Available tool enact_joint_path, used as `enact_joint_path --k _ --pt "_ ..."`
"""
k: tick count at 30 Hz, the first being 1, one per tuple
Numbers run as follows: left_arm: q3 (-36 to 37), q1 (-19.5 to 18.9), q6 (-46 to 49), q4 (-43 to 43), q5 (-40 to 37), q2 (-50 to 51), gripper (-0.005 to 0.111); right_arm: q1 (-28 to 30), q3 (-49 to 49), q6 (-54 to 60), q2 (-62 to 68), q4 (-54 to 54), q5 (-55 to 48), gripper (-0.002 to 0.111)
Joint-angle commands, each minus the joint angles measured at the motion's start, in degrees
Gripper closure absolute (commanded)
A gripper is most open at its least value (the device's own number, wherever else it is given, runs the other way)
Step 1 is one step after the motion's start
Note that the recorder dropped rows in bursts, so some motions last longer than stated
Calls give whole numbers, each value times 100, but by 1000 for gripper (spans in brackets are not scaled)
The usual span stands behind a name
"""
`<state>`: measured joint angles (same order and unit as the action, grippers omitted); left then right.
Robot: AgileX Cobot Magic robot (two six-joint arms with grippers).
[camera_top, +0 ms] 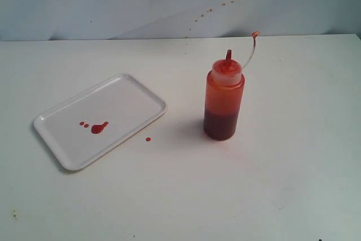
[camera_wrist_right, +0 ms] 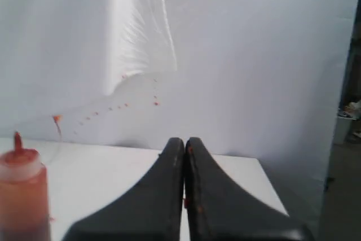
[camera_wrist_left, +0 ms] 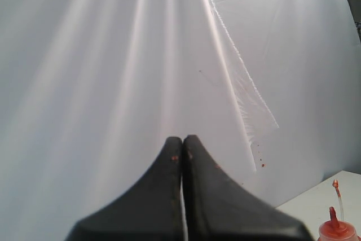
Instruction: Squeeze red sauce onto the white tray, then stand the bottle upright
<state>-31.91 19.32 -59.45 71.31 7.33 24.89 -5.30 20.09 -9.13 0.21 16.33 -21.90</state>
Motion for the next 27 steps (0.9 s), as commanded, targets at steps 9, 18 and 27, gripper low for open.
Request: enact_joint_path --k 9,18,27 --pt "28 -7 -6 4 -9 -18 107 33 -1303 524 -21 -1293 1384 108" --pt "28 -7 -6 4 -9 -18 107 33 -2009 484 -21 -1372 1413 108" --pt "28 -7 -6 4 -9 -18 107 33 -2009 634 -21 -1372 952 108"
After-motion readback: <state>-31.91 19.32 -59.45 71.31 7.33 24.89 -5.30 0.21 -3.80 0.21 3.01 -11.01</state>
